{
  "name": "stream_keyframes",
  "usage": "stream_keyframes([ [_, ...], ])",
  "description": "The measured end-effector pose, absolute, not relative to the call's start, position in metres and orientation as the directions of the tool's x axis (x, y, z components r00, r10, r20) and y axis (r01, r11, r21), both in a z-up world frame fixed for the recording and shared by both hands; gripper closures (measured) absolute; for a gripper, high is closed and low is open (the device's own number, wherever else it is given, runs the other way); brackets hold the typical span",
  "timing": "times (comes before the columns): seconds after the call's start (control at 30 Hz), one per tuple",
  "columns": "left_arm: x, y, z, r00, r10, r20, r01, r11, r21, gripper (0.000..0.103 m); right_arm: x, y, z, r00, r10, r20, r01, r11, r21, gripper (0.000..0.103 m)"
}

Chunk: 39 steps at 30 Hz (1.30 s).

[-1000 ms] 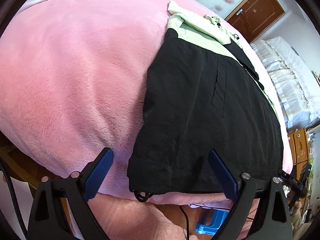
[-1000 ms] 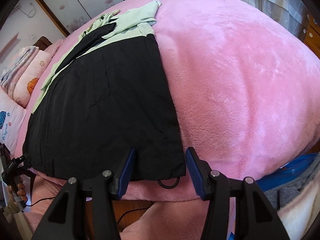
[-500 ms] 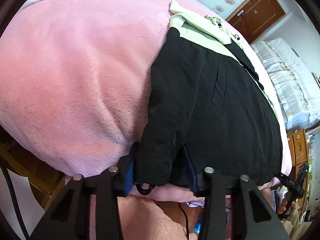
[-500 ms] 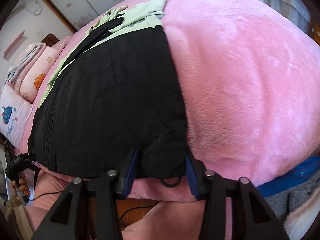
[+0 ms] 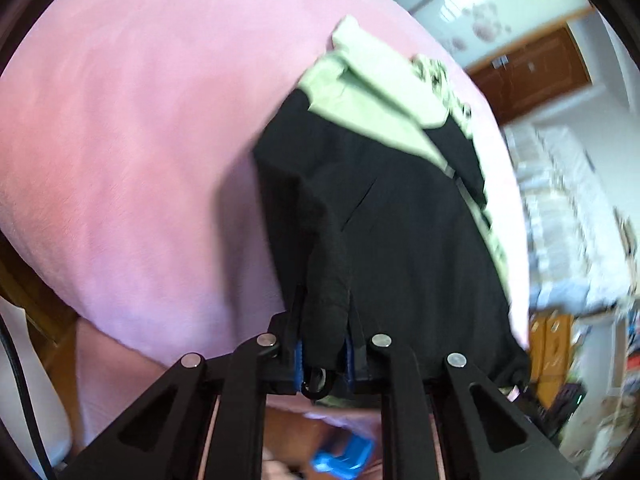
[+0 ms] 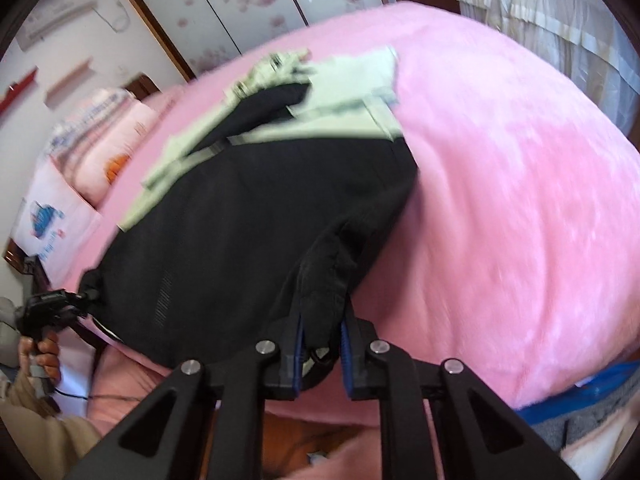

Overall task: Fold large clothes
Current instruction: 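Close both grippers on the black hem, then lift the hem with both grippers and fold it toward the green hood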

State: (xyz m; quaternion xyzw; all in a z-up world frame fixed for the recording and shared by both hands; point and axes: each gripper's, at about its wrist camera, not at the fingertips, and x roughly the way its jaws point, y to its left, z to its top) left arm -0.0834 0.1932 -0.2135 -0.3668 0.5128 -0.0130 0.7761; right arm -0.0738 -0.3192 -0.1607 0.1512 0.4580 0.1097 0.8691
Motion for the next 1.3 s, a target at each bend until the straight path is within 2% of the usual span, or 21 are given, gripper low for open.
stream_keyframes([
  [0.1, -0.061, 0.196, -0.194, 0.520, -0.412, -0.748, -0.379, 0.673, -0.635, 0.091, -0.054, -0.317, -0.134, 0.606, 0.359, -0.710, -0.073, 0.914, 0.399, 0.090],
  [0.27, -0.010, 0.212, -0.148, 0.626, -0.359, -0.692, -0.369, 0.646, -0.668, 0.091, -0.003, -0.326, -0.094, 0.669, 0.370, -0.645, -0.080, 0.898, 0.432, 0.090],
  [0.43, 0.067, 0.222, -0.132, 0.657, -0.303, -0.691, -0.370, 0.669, -0.645, 0.091, 0.073, -0.342, -0.085, 0.681, 0.354, -0.641, -0.008, 0.879, 0.477, 0.090],
  [0.67, 0.178, 0.225, -0.147, 0.637, -0.205, -0.743, -0.405, 0.730, -0.550, 0.089, 0.182, -0.348, -0.114, 0.659, 0.307, -0.686, 0.129, 0.853, 0.506, 0.087],
  [0.7, 0.194, 0.224, -0.155, 0.623, -0.200, -0.757, -0.412, 0.738, -0.534, 0.082, 0.193, -0.348, -0.120, 0.652, 0.294, -0.699, 0.150, 0.854, 0.499, 0.081],
  [0.73, 0.205, 0.224, -0.162, 0.604, -0.206, -0.770, -0.417, 0.742, -0.525, 0.069, 0.202, -0.350, -0.127, 0.642, 0.277, -0.715, 0.182, 0.851, 0.493, 0.079],
  [0.77, 0.216, 0.225, -0.170, 0.587, -0.214, -0.780, -0.422, 0.742, -0.521, 0.063, 0.213, -0.352, -0.136, 0.627, 0.265, -0.733, 0.219, 0.843, 0.492, 0.072],
  [0.8, 0.226, 0.227, -0.177, 0.577, -0.228, -0.784, -0.426, 0.735, -0.527, 0.051, 0.218, -0.353, -0.141, 0.622, 0.266, -0.737, 0.237, 0.833, 0.500, 0.062],
  [0.83, 0.229, 0.229, -0.181, 0.576, -0.239, -0.782, -0.421, 0.733, -0.534, 0.043, 0.221, -0.356, -0.146, 0.625, 0.263, -0.735, 0.252, 0.823, 0.509, 0.058],
  [0.97, 0.239, 0.238, -0.187, 0.593, -0.232, -0.771, -0.398, 0.748, -0.531, 0.039, 0.225, -0.368, -0.150, 0.649, 0.236, -0.723, 0.251, 0.831, 0.496, 0.052],
  [1.03, 0.239, 0.240, -0.187, 0.594, -0.216, -0.775, -0.384, 0.771, -0.509, 0.034, 0.227, -0.372, -0.151, 0.652, 0.229, -0.723, 0.235, 0.845, 0.480, 0.049],
  [1.3, 0.251, 0.225, -0.210, 0.493, -0.243, -0.835, -0.209, 0.899, -0.385, 0.033, 0.244, -0.358, -0.166, 0.587, 0.167, -0.792, 0.093, 0.958, 0.271, 0.047],
])
